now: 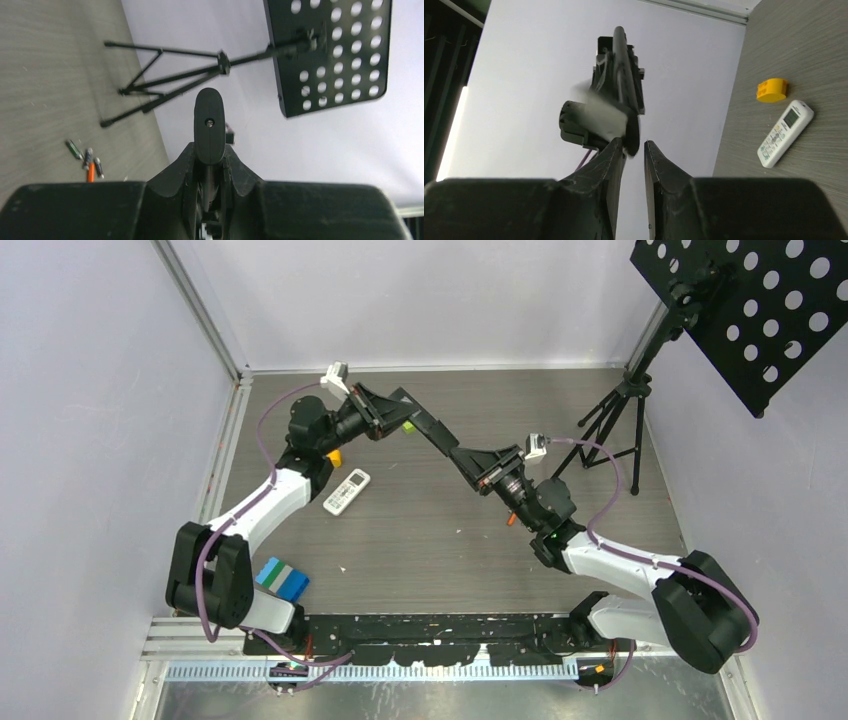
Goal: Load the batteries into the remote control
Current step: Remove the battery cover from the remote control.
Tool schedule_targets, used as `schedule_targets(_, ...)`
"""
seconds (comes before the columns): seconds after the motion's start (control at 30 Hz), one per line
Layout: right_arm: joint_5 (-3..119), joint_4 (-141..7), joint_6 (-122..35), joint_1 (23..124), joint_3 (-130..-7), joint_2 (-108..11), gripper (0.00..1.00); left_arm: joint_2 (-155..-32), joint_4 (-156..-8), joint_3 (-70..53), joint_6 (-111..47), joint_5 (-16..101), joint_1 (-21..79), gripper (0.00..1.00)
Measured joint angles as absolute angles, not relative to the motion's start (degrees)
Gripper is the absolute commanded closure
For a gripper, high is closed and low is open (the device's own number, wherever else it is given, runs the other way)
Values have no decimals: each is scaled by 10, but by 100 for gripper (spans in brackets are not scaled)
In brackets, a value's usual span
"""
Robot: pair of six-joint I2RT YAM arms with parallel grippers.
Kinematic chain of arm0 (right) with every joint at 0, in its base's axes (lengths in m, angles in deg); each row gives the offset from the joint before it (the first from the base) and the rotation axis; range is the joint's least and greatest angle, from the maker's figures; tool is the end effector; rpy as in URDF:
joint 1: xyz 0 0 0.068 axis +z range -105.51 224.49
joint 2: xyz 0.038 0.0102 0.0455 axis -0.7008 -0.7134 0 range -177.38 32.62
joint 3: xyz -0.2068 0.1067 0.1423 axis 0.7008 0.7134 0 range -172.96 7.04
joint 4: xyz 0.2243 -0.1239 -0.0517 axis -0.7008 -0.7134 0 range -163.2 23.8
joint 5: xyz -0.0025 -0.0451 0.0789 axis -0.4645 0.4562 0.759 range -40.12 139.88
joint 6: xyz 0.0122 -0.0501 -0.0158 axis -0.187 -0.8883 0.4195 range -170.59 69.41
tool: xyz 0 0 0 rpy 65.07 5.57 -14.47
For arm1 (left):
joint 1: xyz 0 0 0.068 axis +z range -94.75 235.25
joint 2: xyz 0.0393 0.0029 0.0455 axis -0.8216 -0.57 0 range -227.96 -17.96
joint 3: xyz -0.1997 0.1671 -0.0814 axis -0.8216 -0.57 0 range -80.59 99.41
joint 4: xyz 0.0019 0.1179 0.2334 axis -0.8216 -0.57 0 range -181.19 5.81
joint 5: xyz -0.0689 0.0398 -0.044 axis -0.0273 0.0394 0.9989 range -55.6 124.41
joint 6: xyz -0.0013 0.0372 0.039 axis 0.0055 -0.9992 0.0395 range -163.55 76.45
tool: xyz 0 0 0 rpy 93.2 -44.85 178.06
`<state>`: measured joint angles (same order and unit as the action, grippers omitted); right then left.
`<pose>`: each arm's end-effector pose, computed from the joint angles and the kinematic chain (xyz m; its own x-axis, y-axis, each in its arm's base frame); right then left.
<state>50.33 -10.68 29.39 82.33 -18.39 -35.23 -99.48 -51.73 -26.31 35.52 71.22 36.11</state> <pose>0.1961 0.1527 0.2618 -0.5789 0.7973 -0.1710 -0.2840 -0.0005 0.9588 0.3034 -0.1279 0.3252 -0.7949 -0.5562 -0.2424 0.2411 0.0770 -0.9674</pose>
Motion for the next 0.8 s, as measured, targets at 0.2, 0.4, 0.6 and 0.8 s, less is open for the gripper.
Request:
schedule_targets(0.2, 509, -117, 293, 822, -155, -359, 55, -994, -510, -263, 354, 656, 394, 100)
schedule_targets(0.4, 516, -121, 292, 821, -155, -363, 46, -995, -524, -263, 325, 655, 394, 100)
schedule_targets(0.6, 506, -242, 277, 817, -168, -355, 44, -1002, -585, -266, 249, 637, 393, 100)
schedule_targets(0.8, 501, -417, 195, 810, -214, -355, 44, -1019, -646, -276, 176, 626, 393, 100)
